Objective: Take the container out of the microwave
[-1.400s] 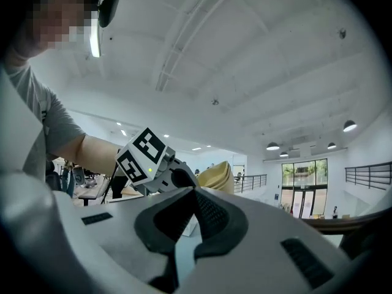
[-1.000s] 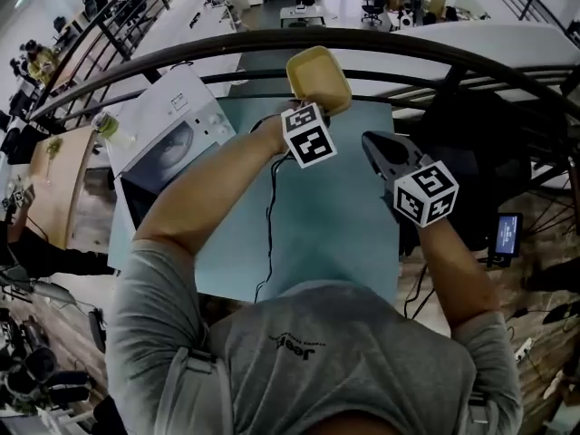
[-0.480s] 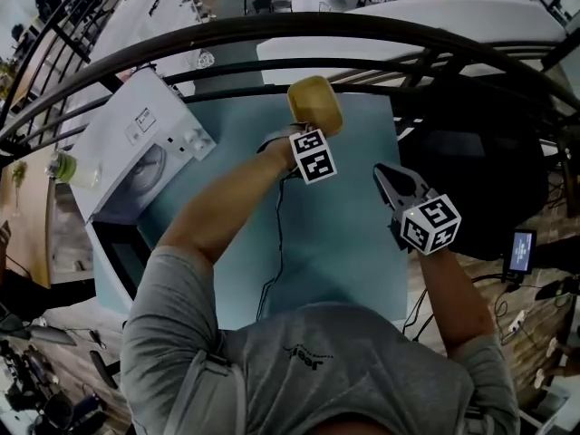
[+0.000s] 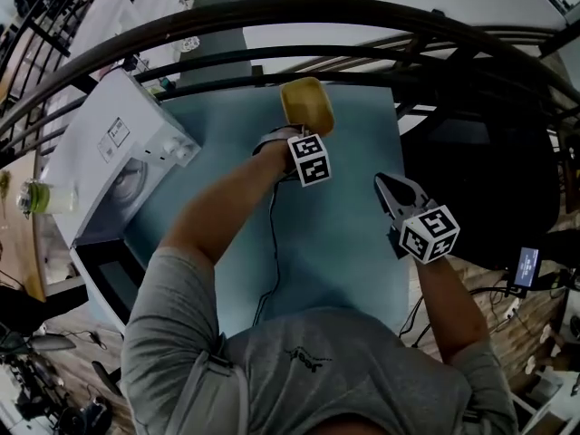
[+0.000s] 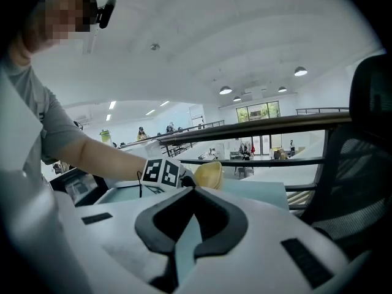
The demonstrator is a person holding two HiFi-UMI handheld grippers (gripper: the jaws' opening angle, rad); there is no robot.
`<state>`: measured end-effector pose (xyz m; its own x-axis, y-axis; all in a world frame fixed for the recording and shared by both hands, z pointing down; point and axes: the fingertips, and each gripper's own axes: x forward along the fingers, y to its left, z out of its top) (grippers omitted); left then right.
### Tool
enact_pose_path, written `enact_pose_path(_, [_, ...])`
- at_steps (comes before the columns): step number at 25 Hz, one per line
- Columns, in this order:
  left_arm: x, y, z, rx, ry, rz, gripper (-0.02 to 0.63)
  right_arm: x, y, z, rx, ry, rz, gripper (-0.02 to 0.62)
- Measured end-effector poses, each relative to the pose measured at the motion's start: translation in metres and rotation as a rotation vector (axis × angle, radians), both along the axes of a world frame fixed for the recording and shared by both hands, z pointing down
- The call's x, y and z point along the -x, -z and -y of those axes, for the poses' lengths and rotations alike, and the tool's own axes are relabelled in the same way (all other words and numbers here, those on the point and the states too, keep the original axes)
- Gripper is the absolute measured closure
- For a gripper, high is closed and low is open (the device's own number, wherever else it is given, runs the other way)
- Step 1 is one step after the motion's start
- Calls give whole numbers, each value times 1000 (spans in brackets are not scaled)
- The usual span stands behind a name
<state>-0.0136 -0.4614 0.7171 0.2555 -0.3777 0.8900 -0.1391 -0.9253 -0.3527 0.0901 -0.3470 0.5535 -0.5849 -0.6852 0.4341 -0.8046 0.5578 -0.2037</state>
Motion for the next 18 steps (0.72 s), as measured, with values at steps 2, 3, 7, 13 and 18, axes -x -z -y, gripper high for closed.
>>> enact_pose_path(2, [1,-9,4,12,9,1,564,1,-7,3,8,-4,6,578])
enact_pose_path(3, [2,-13,6,17,11,4,565,1,-10,5,13,-5,9,578])
enact_pose_path(7, [-1,-23,6,35,2,17,563,0,-22,5,35,-7,20,578])
enact_pose_path(13, [-3,-37,4,54,5,25,563,1,-38,0,68,5,16,578])
enact_pose_path(18, [-4,-38,5,33,-3,46,561,-1,-40,-8,80,8,13,578])
